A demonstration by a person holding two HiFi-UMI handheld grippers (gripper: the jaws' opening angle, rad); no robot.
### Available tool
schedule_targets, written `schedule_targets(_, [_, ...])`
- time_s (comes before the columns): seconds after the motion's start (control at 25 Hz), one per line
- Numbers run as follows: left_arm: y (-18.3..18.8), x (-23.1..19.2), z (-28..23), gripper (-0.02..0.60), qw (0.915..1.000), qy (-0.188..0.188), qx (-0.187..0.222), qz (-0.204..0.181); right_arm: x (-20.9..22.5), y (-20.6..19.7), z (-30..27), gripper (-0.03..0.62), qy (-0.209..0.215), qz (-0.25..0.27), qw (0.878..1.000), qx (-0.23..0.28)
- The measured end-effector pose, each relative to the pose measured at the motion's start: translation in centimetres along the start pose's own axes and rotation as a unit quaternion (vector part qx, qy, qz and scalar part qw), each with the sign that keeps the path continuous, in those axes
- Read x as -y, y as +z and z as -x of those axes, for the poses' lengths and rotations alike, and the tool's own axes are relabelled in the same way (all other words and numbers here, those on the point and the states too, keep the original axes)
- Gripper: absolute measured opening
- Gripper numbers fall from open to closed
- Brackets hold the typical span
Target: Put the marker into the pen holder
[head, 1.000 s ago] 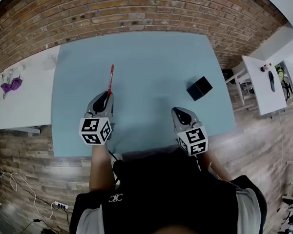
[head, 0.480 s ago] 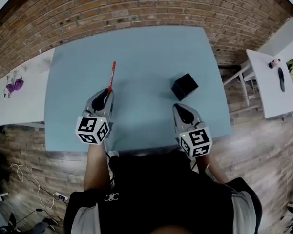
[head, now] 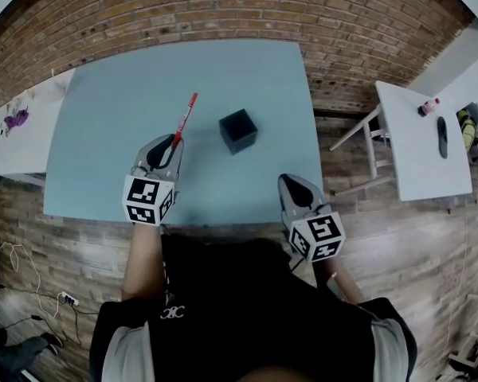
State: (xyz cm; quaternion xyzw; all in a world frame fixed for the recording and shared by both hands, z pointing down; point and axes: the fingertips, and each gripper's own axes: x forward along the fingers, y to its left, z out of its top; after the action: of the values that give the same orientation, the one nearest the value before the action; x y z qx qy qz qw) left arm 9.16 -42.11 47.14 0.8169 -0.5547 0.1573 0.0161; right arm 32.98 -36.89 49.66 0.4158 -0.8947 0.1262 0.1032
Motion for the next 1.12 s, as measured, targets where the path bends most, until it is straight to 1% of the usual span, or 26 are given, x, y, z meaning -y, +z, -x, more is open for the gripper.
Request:
schedule_targets(0.12, [0.0, 4.1, 0.0, 0.063, 0.9992, -0.014, -0.029, -0.026, 2.1, 0.4, 2.4, 0.005, 0.001, -0.011, 1.0, -0.011])
schedule_targets(0.2, [-0.2, 5.4, -0.1, 0.063, 0.9981, -0.016, -0.046, -0.038, 2.8, 0.6, 3.3, 0.005, -0.002, -0.015, 1.0, -0.016])
schedule_targets(0.28, [-0.5, 5.7, -0.3, 0.063, 0.995, -0.008, -0.071, -0.069, 3.0, 0.7, 3.6, 0.005, -0.005, -0.013, 1.0, -0.018])
schedule_targets(0.32, [-0.8, 5.8, -0.4, 0.063, 0.992, -0.005, -0.089, -0.09, 3.0, 0.7, 3.6, 0.005, -0.006, -0.012, 1.0, -0.02])
schedule_targets(0.4, [-1.7, 6.2, -0.8, 0.063, 0.9831, -0.013, -0.13, -0.129, 2.9, 0.7, 3.3, 0.005, -0.006, -0.007, 1.0, -0.024])
schedule_targets(0.48, [-2.0, 6.3, -1.3, 0.063, 0.9724, -0.027, -0.165, -0.163, 2.3, 1.1, 2.9, 0.005, -0.006, 0.018, 0.999, -0.026])
schedule_targets(0.56, [-2.0, 5.6, -2.1, 0.063, 0.9593, -0.027, -0.192, -0.205, 1.8, 1.5, 2.5, 0.005, -0.01, 0.059, 0.998, -0.026])
schedule_targets(0.64, [-2.2, 4.8, -2.9, 0.063, 0.9435, -0.025, -0.219, -0.248, 1.9, 1.4, 2.0, 0.005, -0.019, 0.082, 0.996, -0.032])
schedule_targets(0.72, [-2.5, 4.0, -3.8, 0.063, 0.9242, -0.03, -0.246, -0.291, 2.1, 1.5, 1.8, 0.005, -0.027, 0.078, 0.996, -0.032])
schedule_targets(0.76, [-2.7, 3.6, -4.3, 0.063, 0.913, -0.034, -0.259, -0.314, 2.1, 1.7, 1.8, 0.005, -0.031, 0.074, 0.996, -0.03])
schedule_targets(0.84, [-3.2, 2.8, -5.6, 0.063, 0.8874, -0.049, -0.284, -0.359, 2.3, 2.2, 1.7, 0.005, -0.039, 0.072, 0.996, -0.02])
schedule_targets(0.88, [-3.6, 2.6, -6.2, 0.063, 0.8723, -0.06, -0.299, -0.383, 2.5, 2.3, 1.7, 0.005, -0.044, 0.076, 0.996, -0.018])
schedule_targets(0.92, [-4.1, 2.3, -6.8, 0.063, 0.8548, -0.07, -0.313, -0.408, 2.8, 2.3, 1.9, 0.005, -0.05, 0.08, 0.995, -0.018])
schedule_targets(1.04, [-5.0, 1.8, -8.8, 0.063, 0.7929, -0.097, -0.351, -0.488, 4.5, 1.8, 2.7, 0.005, -0.073, 0.072, 0.994, -0.026])
schedule_targets(1.12, [-5.6, 1.7, -10.3, 0.063, 0.7541, -0.111, -0.368, -0.533, 5.7, 1.3, 3.2, 0.005, -0.088, 0.06, 0.994, -0.033])
